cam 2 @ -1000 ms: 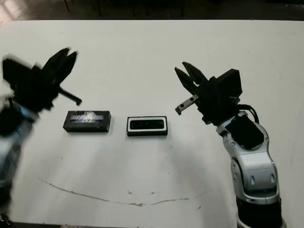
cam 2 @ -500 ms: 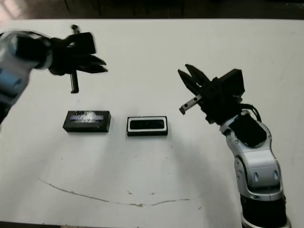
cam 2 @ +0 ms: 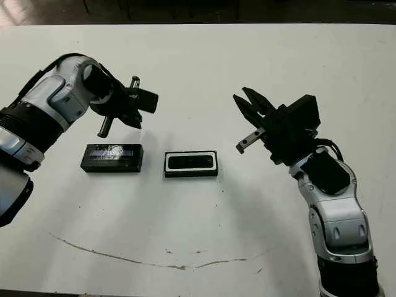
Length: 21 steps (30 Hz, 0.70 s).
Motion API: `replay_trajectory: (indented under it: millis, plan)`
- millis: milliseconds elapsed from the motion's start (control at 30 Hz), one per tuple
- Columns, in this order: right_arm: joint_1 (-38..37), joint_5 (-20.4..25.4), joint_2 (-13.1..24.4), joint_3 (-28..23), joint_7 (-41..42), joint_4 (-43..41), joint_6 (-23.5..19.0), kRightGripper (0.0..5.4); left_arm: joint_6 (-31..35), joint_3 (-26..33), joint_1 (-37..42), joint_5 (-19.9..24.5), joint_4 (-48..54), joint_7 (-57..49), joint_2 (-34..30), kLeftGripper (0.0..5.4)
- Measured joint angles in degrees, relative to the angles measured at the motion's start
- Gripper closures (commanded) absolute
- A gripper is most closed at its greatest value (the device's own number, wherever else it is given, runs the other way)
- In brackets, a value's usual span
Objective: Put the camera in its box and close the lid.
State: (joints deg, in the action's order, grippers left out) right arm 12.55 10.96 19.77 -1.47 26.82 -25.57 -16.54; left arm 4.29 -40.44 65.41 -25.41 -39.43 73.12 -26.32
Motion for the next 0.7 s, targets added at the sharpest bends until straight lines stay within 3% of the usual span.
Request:
replay_trajectory:
  millis: [267,700]
  plan:
    - [-0.2,0.5,0.3,0.4,0.1,0.4,0.0,5.37,2.1,0.1,-2.8,-1.2,4.7,4.9,-0.8,5.40]
    - [-0.7,0.7,0.5,0.5,-0.1,0.2,0.0,5.37,3.5,1.5,-12.8,2.6,30.4,16.4,-7.5,5.40]
